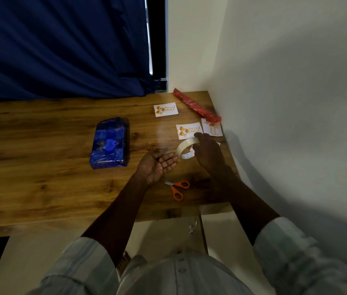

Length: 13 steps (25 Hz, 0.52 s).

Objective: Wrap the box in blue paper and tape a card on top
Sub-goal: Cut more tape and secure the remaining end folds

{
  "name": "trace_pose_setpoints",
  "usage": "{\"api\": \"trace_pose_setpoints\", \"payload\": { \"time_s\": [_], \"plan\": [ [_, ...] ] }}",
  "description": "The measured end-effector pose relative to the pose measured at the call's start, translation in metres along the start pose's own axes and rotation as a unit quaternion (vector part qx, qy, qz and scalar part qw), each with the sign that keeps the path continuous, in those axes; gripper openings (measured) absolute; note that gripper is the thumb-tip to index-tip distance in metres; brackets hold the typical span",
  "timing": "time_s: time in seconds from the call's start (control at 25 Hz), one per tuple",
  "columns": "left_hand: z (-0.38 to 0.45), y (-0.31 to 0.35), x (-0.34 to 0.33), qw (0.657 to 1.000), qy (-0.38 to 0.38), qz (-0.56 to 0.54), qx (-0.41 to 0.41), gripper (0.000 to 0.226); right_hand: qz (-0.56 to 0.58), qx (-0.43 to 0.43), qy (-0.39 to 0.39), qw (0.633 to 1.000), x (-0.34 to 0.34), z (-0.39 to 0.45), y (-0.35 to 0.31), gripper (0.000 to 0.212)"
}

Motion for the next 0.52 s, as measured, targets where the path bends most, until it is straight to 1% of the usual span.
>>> {"api": "trace_pose_setpoints", "payload": {
  "time_s": [0.04,0.08,0.12,0.16,0.2,0.28,0.36,0.48,0.52],
  "plan": [
    [0.0,0.002,-0.002,1.0,-0.006,-0.003,-0.002,0.031,0.027,-0.027,-0.02,0.999,-0.005,-0.003,0.007,0.041],
    [-0.004,0.005,-0.004,1.0,-0.014,0.0,-0.008,0.03,0.025,-0.045,-0.019,0.998,-0.007,-0.005,0.013,0.036],
    [-0.006,0.01,-0.005,1.0,-0.019,0.007,-0.02,0.028,0.036,-0.069,0.019,0.997,-0.004,-0.003,0.016,0.031],
    [-0.008,0.015,-0.005,0.999,-0.022,0.015,-0.037,0.028,0.021,-0.065,0.054,0.996,0.001,0.004,0.016,0.025],
    [-0.011,0.021,-0.004,0.998,-0.02,0.023,-0.055,0.029,0.018,-0.066,0.072,0.995,0.005,0.007,0.016,0.021],
    [-0.017,0.034,-0.001,0.995,-0.008,0.04,-0.091,0.034,0.03,-0.078,0.062,0.995,0.004,0.011,0.018,0.022],
    [-0.026,0.046,-0.001,0.99,-0.005,0.061,-0.128,0.032,0.025,-0.086,0.038,0.995,-0.002,0.008,0.026,0.032],
    [-0.039,0.061,-0.001,0.982,-0.01,0.082,-0.168,0.013,0.014,-0.11,0.002,0.994,-0.009,-0.001,0.036,0.034],
    [-0.043,0.065,-0.001,0.981,-0.014,0.086,-0.175,0.01,0.003,-0.118,-0.007,0.993,-0.01,-0.001,0.038,0.034]
  ]
}}
Point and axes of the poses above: each hand's wrist, its own z-axis towards the middle knuckle, its own x-axis out of the back of the hand, y = z × x, the point moved 5 cm from there along z, towards the middle knuckle, and after that the axes turned 12 degrees about x, right-handed, at the moved point
